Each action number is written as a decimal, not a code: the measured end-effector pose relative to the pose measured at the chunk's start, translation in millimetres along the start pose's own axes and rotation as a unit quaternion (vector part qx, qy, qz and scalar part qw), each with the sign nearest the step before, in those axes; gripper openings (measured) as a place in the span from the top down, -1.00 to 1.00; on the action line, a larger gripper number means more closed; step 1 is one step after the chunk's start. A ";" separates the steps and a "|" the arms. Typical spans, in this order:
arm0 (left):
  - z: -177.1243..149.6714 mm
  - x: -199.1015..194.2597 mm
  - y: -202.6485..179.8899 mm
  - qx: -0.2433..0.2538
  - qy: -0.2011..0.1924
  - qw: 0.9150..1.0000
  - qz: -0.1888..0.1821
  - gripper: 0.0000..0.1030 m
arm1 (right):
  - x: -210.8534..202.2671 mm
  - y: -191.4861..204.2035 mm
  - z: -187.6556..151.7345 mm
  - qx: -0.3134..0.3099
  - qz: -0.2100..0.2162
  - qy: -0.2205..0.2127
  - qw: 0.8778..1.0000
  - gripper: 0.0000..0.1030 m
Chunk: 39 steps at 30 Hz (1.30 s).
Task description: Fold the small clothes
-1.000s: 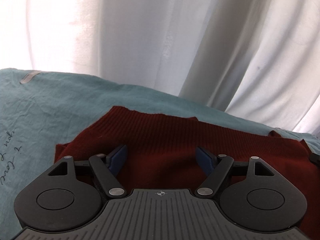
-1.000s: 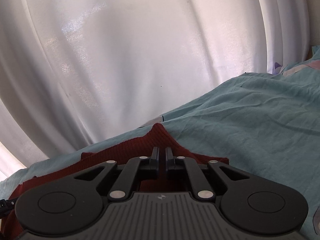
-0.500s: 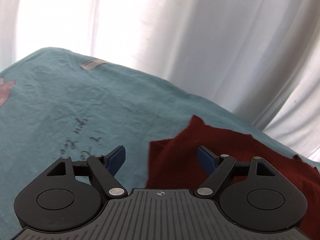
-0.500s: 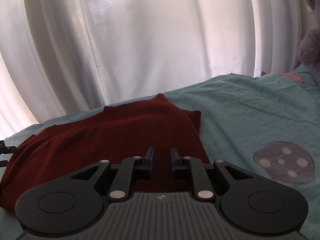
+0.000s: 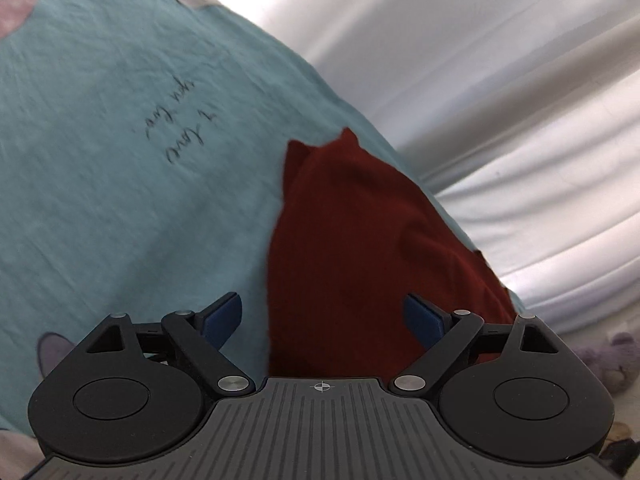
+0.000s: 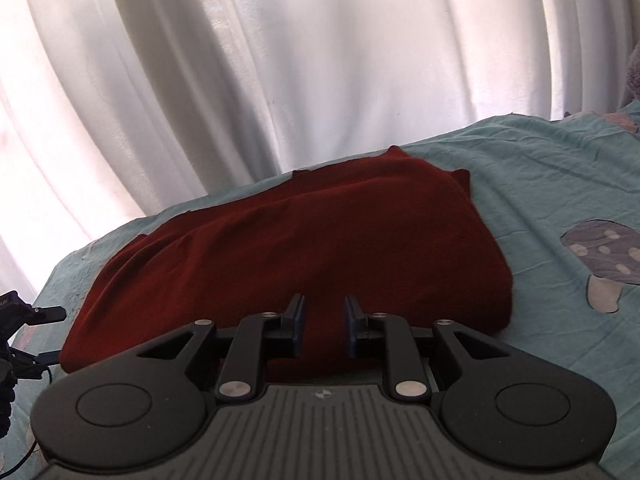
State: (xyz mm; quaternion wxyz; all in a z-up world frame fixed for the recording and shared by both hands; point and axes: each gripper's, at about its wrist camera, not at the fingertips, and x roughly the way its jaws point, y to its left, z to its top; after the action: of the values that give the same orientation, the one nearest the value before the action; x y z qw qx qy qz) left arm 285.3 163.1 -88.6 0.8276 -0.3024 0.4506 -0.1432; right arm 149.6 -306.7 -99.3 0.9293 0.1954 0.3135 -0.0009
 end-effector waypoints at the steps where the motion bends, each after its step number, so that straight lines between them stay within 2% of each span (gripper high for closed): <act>1: -1.3 4.8 0.6 -0.005 0.006 1.000 -0.006 -0.78 | 1.7 5.5 -1.1 -0.005 0.006 0.004 1.000 0.61; 4: 2.4 12.3 1.1 -0.014 -0.005 1.000 -0.022 -0.76 | 6.1 21.1 -2.6 -0.021 0.021 0.010 1.000 0.61; 6: 9.6 20.2 4.5 -0.037 0.000 0.999 -0.038 -0.64 | 8.7 30.2 -2.4 -0.024 0.035 0.014 0.999 0.61; 9: 18.7 34.4 8.7 -0.049 0.006 0.997 -0.059 -0.34 | 16.0 43.8 -1.9 -0.031 0.053 0.025 0.998 0.61; 11: 24.8 41.6 12.7 -0.065 0.011 0.996 -0.060 0.03 | 20.9 56.5 -2.1 -0.044 0.065 0.030 0.996 0.62; 12: 27.4 44.1 15.6 -0.078 0.014 0.995 -0.062 0.11 | 22.9 64.0 -2.3 -0.051 0.074 0.030 0.996 0.61; 14: 31.3 44.9 19.8 -0.093 0.016 0.993 -0.078 0.57 | 28.3 78.6 -2.5 -0.066 0.087 0.031 0.993 0.62; 15: 32.2 43.9 20.2 -0.091 0.014 0.992 -0.083 0.66 | 31.3 85.6 -3.0 -0.076 0.092 0.033 0.992 0.62; 18: 32.7 41.2 19.8 -0.085 0.008 0.991 -0.102 0.64 | 44.1 106.5 -6.5 -0.106 0.090 0.037 0.990 0.65; 22: 32.7 48.4 23.2 -0.092 0.008 0.992 -0.080 0.58 | 58.8 123.7 -13.0 -0.124 0.089 0.052 0.987 0.69; 24: 32.5 51.6 26.6 -0.104 0.010 0.991 -0.083 0.56 | 66.8 130.2 -18.6 -0.140 0.081 0.063 0.985 0.69; 27: 32.7 45.0 24.1 -0.097 0.002 0.992 -0.082 0.66 | 67.1 137.2 -24.6 -0.177 0.073 0.068 0.979 0.70; 29: 35.2 41.3 17.0 -0.084 0.002 0.994 -0.072 0.67 | 60.1 134.7 -22.0 -0.177 0.075 0.065 0.979 0.70; 34: 39.6 26.5 -21.5 -0.024 -0.009 0.998 -0.051 0.71 | 36.0 104.5 -5.7 -0.138 0.054 0.033 0.988 0.69; 39: 33.6 14.8 -96.5 0.048 -0.019 0.997 -0.052 0.72 | 8.5 65.1 7.3 -0.082 0.019 -0.003 0.996 0.69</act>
State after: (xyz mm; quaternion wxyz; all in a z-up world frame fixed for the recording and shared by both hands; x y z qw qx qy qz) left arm 324.8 93.2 -23.9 0.8410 -0.2885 0.4109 -0.2016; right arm 168.7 -248.2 -75.3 0.9428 0.1243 0.3064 0.0417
